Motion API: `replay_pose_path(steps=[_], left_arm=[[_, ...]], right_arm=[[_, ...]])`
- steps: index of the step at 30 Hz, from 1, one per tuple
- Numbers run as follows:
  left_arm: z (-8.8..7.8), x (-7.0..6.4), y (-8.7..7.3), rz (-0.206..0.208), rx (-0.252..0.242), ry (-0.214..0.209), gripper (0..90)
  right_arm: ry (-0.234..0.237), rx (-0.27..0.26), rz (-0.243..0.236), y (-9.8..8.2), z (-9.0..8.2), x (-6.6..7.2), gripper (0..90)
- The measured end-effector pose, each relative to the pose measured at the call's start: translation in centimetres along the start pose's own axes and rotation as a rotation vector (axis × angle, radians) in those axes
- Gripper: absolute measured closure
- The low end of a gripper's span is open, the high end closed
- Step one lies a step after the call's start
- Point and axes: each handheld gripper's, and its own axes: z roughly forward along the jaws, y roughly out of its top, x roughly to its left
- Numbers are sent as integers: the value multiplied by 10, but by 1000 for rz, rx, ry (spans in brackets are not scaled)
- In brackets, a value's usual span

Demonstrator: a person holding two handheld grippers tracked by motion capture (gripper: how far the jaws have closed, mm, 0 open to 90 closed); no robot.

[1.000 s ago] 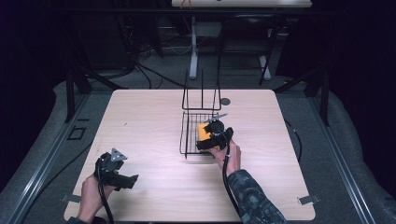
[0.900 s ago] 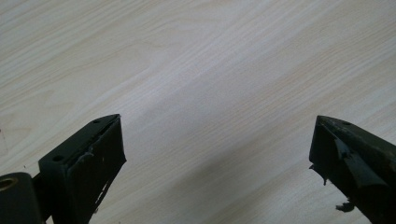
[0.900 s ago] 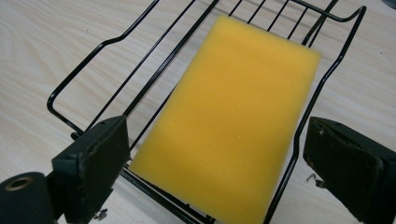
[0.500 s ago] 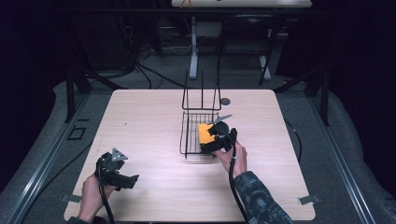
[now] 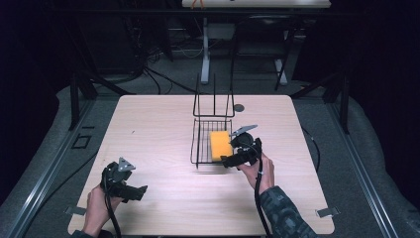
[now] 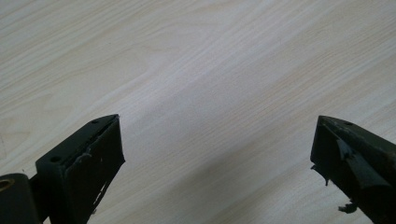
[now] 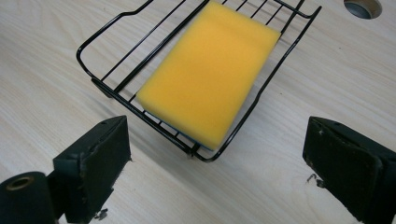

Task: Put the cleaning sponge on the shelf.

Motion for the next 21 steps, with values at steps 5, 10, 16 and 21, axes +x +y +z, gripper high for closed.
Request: replay_pose_path(steps=[5, 10, 16, 21], left_arm=[[-1, 1, -1, -5, -7, -6, 23], [-2, 1, -1, 0, -6, -6, 23], [-2, 1, -2, -3, -9, -6, 23], [-2, 1, -2, -3, -10, -6, 23]], right_arm=[[-6, -2, 2, -8, -11, -3, 58], [-13, 5, -3, -16, -18, -5, 52], [-24, 8, -5, -28, -27, -7, 48], [-29, 21, -10, -39, -34, -9, 50]])
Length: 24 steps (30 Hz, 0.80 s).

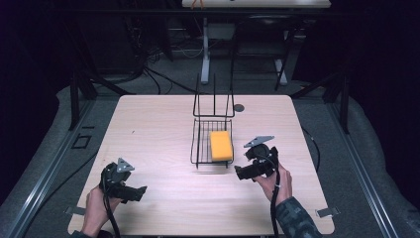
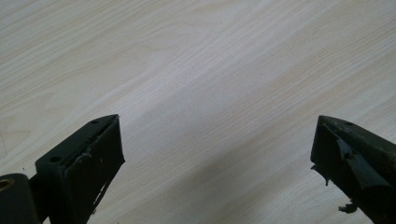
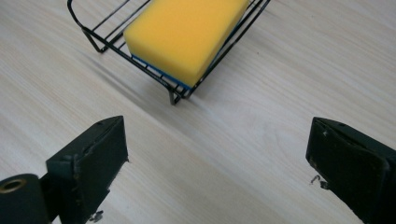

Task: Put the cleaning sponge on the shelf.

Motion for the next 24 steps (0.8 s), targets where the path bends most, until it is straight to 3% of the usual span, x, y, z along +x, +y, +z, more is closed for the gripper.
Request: replay_pose_path(steps=[8, 13, 24], left_arm=[[0, 1, -1, -6, 0, -10, 19], [0, 1, -1, -12, -10, -22, 15], [2, 1, -1, -13, -2, -38, 13]], right_arm=[[-9, 40, 26, -28, -5, -11, 53], [-14, 72, 67, -51, -4, -24, 51], [-20, 107, 112, -78, -8, -39, 48]])
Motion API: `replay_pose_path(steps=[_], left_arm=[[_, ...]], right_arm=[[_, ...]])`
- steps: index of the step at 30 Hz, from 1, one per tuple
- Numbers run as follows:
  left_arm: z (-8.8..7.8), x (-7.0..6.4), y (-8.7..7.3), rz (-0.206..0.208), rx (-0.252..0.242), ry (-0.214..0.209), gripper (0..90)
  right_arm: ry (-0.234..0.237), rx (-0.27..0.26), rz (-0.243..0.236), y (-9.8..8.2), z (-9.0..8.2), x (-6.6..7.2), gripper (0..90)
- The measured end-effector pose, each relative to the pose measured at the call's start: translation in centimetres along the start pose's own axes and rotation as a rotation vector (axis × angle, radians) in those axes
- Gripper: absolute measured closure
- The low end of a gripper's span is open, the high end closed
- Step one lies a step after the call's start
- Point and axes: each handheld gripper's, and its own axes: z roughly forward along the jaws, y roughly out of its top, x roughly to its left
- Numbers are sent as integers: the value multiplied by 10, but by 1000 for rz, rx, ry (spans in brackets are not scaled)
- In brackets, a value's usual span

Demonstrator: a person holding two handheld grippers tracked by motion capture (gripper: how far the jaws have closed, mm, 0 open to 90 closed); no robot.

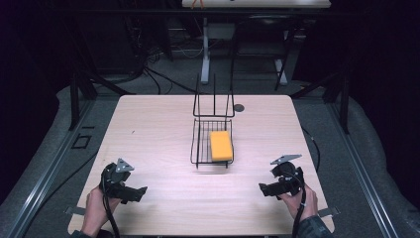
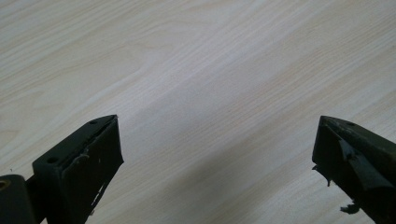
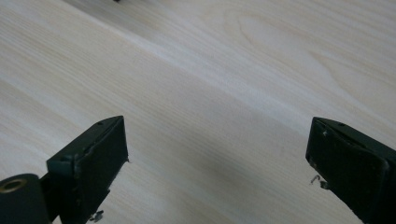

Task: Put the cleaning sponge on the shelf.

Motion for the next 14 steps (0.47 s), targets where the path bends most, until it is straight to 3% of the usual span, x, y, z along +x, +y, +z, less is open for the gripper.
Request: replay_pose_path(steps=[4, 14], left_arm=[[3, -1, 3, 8, 3, -4, 13], [10, -1, 3, 24, 49, -20, 2]], right_arm=[[27, 17, 5, -7, 3, -2, 33], [-5, 99, -35, -12, 26, -8, 0]])
